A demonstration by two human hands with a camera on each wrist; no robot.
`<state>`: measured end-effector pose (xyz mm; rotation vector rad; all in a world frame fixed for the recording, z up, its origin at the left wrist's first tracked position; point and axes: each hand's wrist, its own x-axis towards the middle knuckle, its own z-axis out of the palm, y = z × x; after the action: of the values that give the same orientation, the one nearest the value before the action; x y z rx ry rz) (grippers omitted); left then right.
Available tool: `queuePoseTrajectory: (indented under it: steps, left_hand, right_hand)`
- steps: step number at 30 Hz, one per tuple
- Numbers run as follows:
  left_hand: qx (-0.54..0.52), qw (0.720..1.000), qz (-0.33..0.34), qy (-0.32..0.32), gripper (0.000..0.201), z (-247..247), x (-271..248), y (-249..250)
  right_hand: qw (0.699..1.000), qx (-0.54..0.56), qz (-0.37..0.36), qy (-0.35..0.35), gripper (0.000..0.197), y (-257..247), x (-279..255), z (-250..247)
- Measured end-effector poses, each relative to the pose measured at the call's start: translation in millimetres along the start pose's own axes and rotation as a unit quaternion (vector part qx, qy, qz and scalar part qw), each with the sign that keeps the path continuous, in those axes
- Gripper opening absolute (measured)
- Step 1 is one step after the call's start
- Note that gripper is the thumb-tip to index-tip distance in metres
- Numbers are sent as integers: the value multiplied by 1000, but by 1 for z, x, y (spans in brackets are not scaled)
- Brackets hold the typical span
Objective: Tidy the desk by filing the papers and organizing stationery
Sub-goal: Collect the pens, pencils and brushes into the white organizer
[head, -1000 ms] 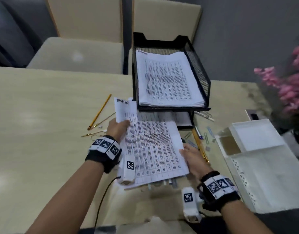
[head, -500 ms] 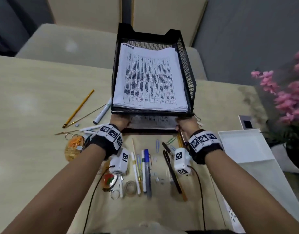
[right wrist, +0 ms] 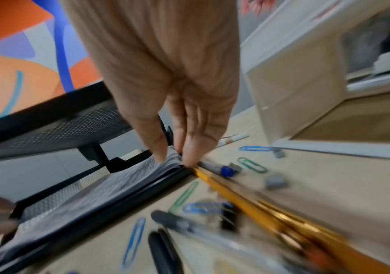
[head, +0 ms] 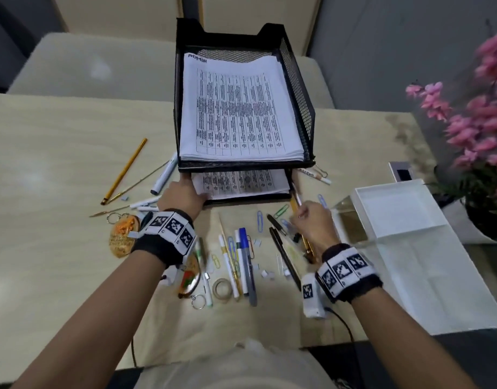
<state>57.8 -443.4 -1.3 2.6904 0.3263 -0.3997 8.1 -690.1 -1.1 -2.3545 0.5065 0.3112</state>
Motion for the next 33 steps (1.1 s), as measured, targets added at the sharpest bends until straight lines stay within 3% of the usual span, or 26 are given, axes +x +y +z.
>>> queuePoseTrajectory:
  steps: [3,6,8,13,17,19,21,23,25,27,30,33]
  left_hand:
    - [-52,998,29,-27,55,2,-19,2]
    - [-126,988,44,-78,24,11,-32,0]
    - [-168,978,56,-114,15,16,-40,-2]
    - [-239,955,72,-158,16,26,-54,-4]
    - [-355,891,59,-275,27,29,-62,6]
    - [-382,867,50,-316,32,30,-66,15]
    - [-446,842,42,-301,29,29,-67,20]
    - [-513,826,12,-232,33,23,-62,18]
    - [-531,831,-7,-164,34,14,-55,7]
    - [-522,842,-12,-134,38,8,-48,-7]
    - [-527,838,-27,-142,39,6,-41,-24]
    - [-534,820,-50,-200,31,6,-43,-32]
  right_hand:
    - [993,-33,61,-94,7,26,-35,14]
    - [991,-72,79,-76,13,38,-60,31]
    - [991,-101,74,-47,11,40,-70,40]
    - [993,-108,42,33,17,32,-84,44]
    - [994,38,-15,106,15,2,-103,37]
    - [989,119,-38,77,12,-19,-113,42]
    - [983,179,-34,14,17,-31,-114,54]
    - [981,196,-4,-6,25,-32,-108,67]
    - [989,144,21,3,29,-29,-101,80]
    - [999,12,32,7,27,-26,-99,90]
    - [992,-118,31,-15,25,-23,-98,97]
    - [992,-120,36,-9,18,-21,-96,96]
